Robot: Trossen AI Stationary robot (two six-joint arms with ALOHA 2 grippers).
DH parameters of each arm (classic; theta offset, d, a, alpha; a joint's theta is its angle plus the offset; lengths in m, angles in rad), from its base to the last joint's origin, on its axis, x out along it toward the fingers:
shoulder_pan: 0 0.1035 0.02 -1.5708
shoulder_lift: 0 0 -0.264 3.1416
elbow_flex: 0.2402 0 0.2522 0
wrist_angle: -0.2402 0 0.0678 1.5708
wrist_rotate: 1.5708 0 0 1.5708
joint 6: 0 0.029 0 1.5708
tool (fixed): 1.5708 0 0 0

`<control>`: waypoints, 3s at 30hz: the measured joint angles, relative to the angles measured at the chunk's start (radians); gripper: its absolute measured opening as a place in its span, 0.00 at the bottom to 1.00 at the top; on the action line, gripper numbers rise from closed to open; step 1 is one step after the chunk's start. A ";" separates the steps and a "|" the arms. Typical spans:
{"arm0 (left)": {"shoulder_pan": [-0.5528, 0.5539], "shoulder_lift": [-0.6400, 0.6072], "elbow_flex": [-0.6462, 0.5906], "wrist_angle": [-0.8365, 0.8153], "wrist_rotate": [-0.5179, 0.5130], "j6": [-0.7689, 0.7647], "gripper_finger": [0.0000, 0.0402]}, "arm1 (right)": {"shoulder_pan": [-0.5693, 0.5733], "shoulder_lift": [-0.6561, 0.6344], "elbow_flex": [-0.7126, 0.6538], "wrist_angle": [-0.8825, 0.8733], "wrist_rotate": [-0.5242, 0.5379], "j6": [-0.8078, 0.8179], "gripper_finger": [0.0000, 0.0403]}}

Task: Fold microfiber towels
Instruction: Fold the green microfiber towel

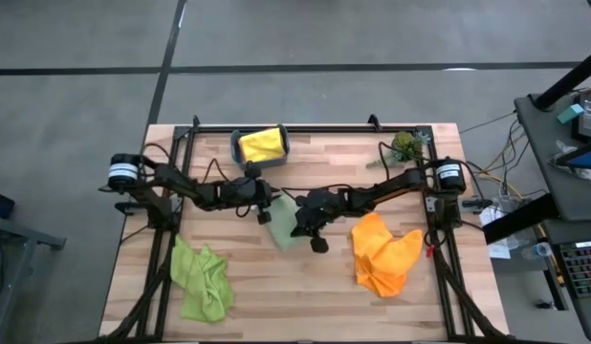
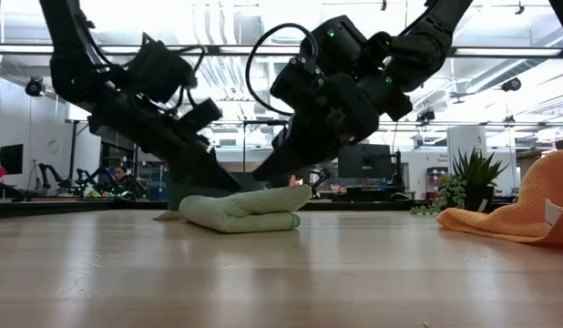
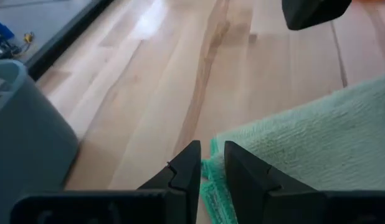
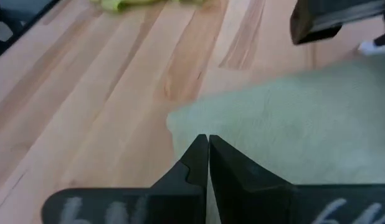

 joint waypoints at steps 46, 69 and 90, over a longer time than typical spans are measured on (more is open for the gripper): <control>-0.024 -0.192 -0.002 -0.212 0.127 -0.007 0.14 | -0.013 -0.070 0.147 -0.645 0.074 -0.090 0.02; -0.021 0.139 0.064 0.002 0.014 -0.007 0.14 | -0.015 -0.038 0.077 -0.547 0.129 -0.082 0.02; -0.023 -0.125 0.052 -0.222 0.032 -0.001 0.14 | -0.015 -0.131 0.133 -0.747 0.263 -0.138 0.02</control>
